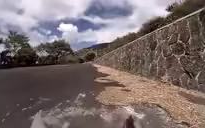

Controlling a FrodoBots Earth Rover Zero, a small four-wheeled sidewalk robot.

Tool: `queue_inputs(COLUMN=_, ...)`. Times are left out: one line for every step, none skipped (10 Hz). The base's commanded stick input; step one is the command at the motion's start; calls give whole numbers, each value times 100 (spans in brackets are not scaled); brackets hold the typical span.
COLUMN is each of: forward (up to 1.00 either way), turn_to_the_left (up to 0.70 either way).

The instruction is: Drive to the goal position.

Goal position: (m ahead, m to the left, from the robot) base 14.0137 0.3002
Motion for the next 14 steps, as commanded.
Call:
queue_inputs(forward=50, turn_to_the_left=0)
queue_inputs(forward=50, turn_to_the_left=0)
queue_inputs(forward=50, turn_to_the_left=0)
queue_inputs(forward=50, turn_to_the_left=0)
queue_inputs(forward=50, turn_to_the_left=0)
queue_inputs(forward=50, turn_to_the_left=0)
queue_inputs(forward=50, turn_to_the_left=0)
queue_inputs(forward=50, turn_to_the_left=0)
queue_inputs(forward=50, turn_to_the_left=0)
queue_inputs(forward=50, turn_to_the_left=0)
queue_inputs(forward=50, turn_to_the_left=0)
queue_inputs(forward=50, turn_to_the_left=0)
queue_inputs(forward=50, turn_to_the_left=0)
queue_inputs(forward=50, turn_to_the_left=0)
